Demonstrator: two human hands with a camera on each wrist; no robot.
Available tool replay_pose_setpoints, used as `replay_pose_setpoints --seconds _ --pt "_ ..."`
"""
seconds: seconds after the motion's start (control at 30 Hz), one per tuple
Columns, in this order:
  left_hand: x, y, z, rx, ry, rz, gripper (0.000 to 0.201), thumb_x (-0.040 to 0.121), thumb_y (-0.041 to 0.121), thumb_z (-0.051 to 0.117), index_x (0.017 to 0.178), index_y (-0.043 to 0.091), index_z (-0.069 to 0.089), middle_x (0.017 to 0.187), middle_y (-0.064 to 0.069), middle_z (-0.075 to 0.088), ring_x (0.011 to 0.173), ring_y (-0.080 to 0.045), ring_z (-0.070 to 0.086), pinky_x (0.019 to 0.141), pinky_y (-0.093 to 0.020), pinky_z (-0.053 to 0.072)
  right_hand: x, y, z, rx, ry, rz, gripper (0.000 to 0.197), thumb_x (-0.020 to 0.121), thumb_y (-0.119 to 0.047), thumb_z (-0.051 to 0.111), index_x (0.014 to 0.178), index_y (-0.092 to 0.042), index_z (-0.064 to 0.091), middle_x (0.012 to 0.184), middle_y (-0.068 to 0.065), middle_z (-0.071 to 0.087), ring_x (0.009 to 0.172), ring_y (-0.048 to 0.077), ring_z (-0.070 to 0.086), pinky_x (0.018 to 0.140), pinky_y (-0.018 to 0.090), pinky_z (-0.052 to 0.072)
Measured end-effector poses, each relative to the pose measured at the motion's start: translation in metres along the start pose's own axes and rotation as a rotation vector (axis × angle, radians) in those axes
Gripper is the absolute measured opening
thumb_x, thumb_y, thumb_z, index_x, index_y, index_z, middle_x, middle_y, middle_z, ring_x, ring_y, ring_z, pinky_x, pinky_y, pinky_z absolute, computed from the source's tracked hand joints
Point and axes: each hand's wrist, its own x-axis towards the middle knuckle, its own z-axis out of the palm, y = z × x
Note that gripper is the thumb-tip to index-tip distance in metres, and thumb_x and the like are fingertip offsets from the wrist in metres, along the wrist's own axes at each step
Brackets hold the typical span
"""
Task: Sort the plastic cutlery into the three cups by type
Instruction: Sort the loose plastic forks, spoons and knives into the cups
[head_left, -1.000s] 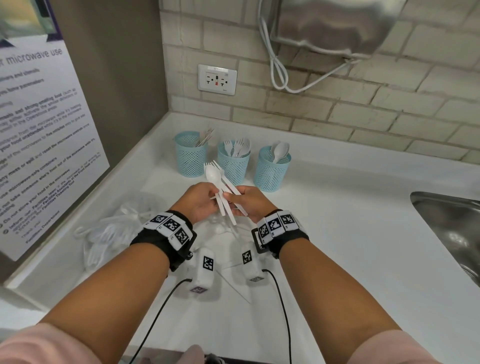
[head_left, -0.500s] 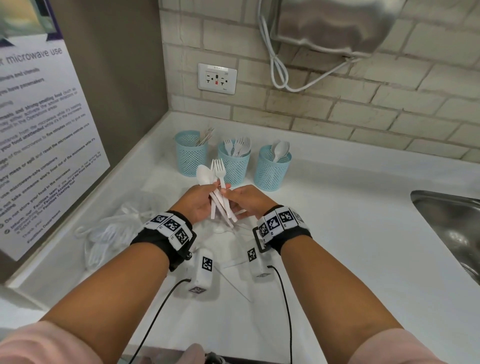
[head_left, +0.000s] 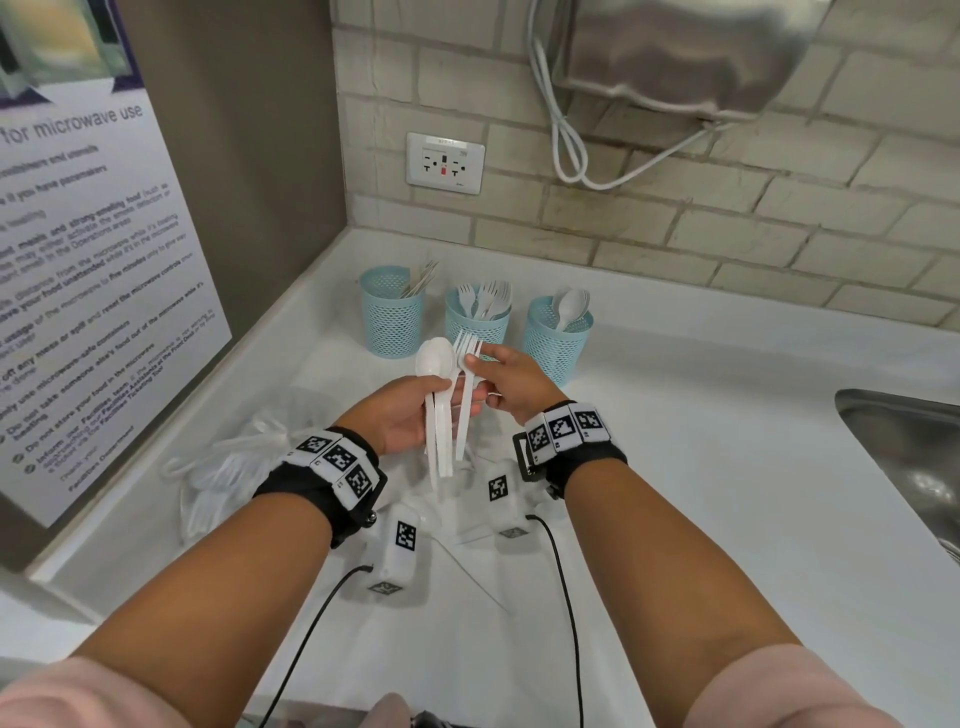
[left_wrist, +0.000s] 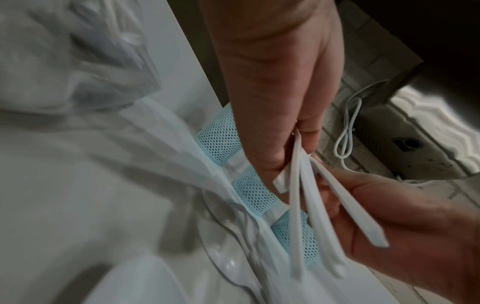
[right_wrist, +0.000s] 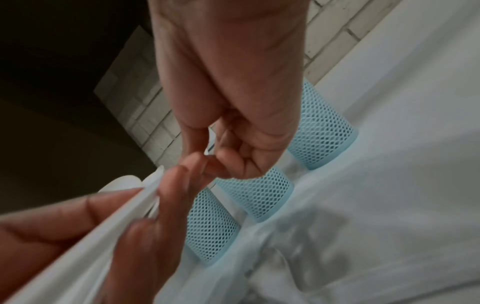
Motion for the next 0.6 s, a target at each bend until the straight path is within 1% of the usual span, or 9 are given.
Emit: replay_pose_setpoints --seconds 0.1,0.13,0.2,0.27,0.33,0.37,0.43,0.53,0.6 --pt "-0.003 0.003 0.002 0.001 -0.036 -0.012 0.027 0.098 0.009 0.035 0.104 0.004 0.061 0.089 -0.010 0.074 0.075 -0.018 0.073 0.068 -0.026 0.059 0.006 -0.003 0.000 0.060 -0.040 0.037 0.005 0.092 -0.014 0.059 0.096 -0.015 0.062 0.064 0.003 0.051 0.043 0.004 0.045 0.047 0.019 0.039" --pt "-0.003 0.004 0.003 0.007 -0.044 -0.014 0.028 0.098 0.010 0.035 0.104 0.005 0.062 0.090 -0.009 0.074 0.075 -0.017 0.072 0.066 -0.026 0.059 0.008 -0.005 -0.001 0.045 -0.032 0.026 0.005 0.092 -0.014 0.058 0.091 -0.015 0.062 0.063 0.004 0.049 0.042 0.004 0.044 0.044 0.018 0.038" --pt "-0.003 0.006 0.003 0.008 -0.023 -0.006 0.029 0.099 0.013 0.034 0.106 0.006 0.061 0.093 -0.007 0.074 0.076 -0.016 0.072 0.065 -0.026 0.058 0.013 -0.015 -0.003 0.020 0.057 -0.043 0.008 0.093 -0.013 0.056 0.087 -0.014 0.061 0.064 0.004 0.052 0.044 0.006 0.045 0.040 0.015 0.036" --pt "-0.001 0.009 0.000 -0.030 0.016 0.010 0.028 0.099 0.012 0.033 0.105 0.005 0.060 0.094 -0.007 0.073 0.078 -0.017 0.072 0.066 -0.027 0.058 0.018 -0.032 -0.010 0.035 0.231 -0.160 0.012 0.094 -0.012 0.054 0.083 -0.011 0.060 0.064 0.005 0.054 0.044 0.007 0.047 0.039 0.015 0.037" --pt "0.002 0.011 -0.006 -0.084 0.058 0.030 0.024 0.098 0.009 0.033 0.103 0.005 0.056 0.092 -0.008 0.073 0.083 -0.021 0.070 0.069 -0.032 0.056 0.023 -0.052 -0.020 0.111 0.431 -0.294 0.013 0.095 -0.012 0.052 0.084 -0.007 0.059 0.063 0.006 0.055 0.041 0.006 0.049 0.040 0.017 0.040" --pt "0.003 0.012 -0.008 -0.103 0.080 0.041 0.022 0.098 0.009 0.033 0.104 0.006 0.055 0.088 -0.008 0.074 0.086 -0.023 0.068 0.071 -0.034 0.053 0.026 -0.060 -0.025 0.150 0.520 -0.361 0.013 0.095 -0.011 0.052 0.085 -0.008 0.059 0.067 0.007 0.057 0.043 0.007 0.051 0.041 0.018 0.042" --pt "0.004 0.012 -0.011 -0.115 0.112 0.056 0.020 0.099 0.009 0.034 0.104 0.007 0.053 0.085 -0.008 0.074 0.090 -0.023 0.065 0.073 -0.034 0.049 0.028 -0.074 -0.031 0.199 0.648 -0.465 0.010 0.096 -0.012 0.050 0.090 -0.010 0.057 0.078 0.007 0.059 0.049 0.011 0.054 0.046 0.019 0.048" --pt "0.005 0.013 -0.010 -0.112 0.124 0.059 0.018 0.101 0.011 0.034 0.103 0.009 0.052 0.097 -0.009 0.067 0.089 -0.022 0.063 0.073 -0.032 0.048 0.032 -0.079 -0.031 0.151 0.717 -0.550 0.010 0.097 -0.014 0.048 0.101 -0.011 0.057 0.080 -0.004 0.059 0.053 0.013 0.059 0.056 0.023 0.053" --pt "0.006 0.014 -0.009 -0.127 0.126 0.067 0.015 0.101 0.011 0.036 0.102 0.010 0.050 0.101 -0.009 0.065 0.089 -0.022 0.062 0.073 -0.032 0.048 0.042 -0.072 -0.029 0.005 0.711 -0.535 0.019 0.097 -0.017 0.049 0.112 -0.009 0.058 0.085 -0.004 0.061 0.063 0.018 0.064 0.060 0.024 0.054"
